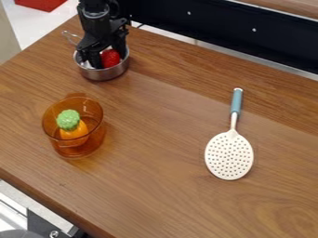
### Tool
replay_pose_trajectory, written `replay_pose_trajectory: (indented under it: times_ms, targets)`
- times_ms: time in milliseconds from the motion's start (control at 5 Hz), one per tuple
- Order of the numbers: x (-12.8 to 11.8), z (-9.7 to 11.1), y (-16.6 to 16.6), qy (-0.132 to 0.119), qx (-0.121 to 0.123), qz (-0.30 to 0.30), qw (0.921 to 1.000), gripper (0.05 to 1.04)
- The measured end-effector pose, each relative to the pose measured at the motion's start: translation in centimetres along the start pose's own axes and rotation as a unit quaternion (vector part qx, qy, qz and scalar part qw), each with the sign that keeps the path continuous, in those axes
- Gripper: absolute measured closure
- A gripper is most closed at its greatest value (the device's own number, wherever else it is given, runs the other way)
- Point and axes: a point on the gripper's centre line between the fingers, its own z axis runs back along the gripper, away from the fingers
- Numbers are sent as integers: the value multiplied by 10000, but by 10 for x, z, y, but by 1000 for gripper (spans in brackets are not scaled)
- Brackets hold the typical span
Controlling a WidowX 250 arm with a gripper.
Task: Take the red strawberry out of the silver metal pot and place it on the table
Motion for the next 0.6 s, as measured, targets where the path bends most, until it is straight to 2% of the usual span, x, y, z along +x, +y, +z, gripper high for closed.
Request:
replay_pose_trajectory:
  times_ms: [200,400,600]
  targets:
    - [4,4,0,-44,-81,165,9998,319]
    - [17,43,-2,-623,-474,454,9959,318]
    - [9,77,5,-376,-697,421,9960,319]
